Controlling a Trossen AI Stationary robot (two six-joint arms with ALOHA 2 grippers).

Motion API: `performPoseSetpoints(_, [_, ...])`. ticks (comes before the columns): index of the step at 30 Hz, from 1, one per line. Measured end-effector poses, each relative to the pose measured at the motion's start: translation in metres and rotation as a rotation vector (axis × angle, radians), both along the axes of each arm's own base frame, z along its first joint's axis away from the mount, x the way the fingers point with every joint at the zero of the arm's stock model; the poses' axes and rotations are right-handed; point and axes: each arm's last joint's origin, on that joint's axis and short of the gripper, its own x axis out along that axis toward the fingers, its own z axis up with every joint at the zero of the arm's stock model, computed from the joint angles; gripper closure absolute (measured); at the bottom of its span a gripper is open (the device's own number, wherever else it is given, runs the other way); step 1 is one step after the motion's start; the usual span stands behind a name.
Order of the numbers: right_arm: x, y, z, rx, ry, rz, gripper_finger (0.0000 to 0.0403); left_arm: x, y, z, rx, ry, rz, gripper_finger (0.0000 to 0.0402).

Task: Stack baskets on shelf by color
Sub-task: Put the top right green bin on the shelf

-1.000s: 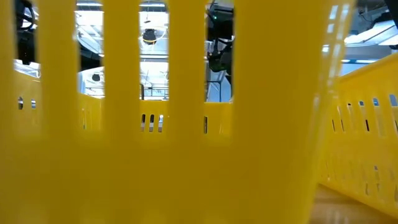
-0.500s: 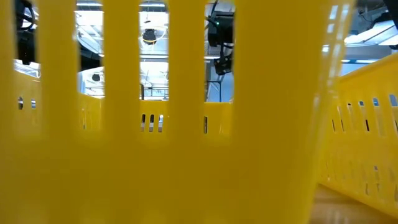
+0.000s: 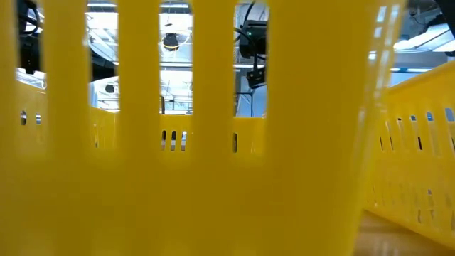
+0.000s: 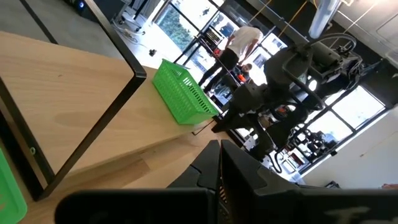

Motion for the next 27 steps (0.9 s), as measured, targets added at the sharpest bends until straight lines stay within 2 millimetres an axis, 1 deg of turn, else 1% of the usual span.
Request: performPoseSetpoints(27, [-0.014, -0.031, 0.0, -0.088, 0.099, 0.05, 0.0403, 0.0, 0.0, 0.0, 0.01, 0.005, 0.0, 0.0401])
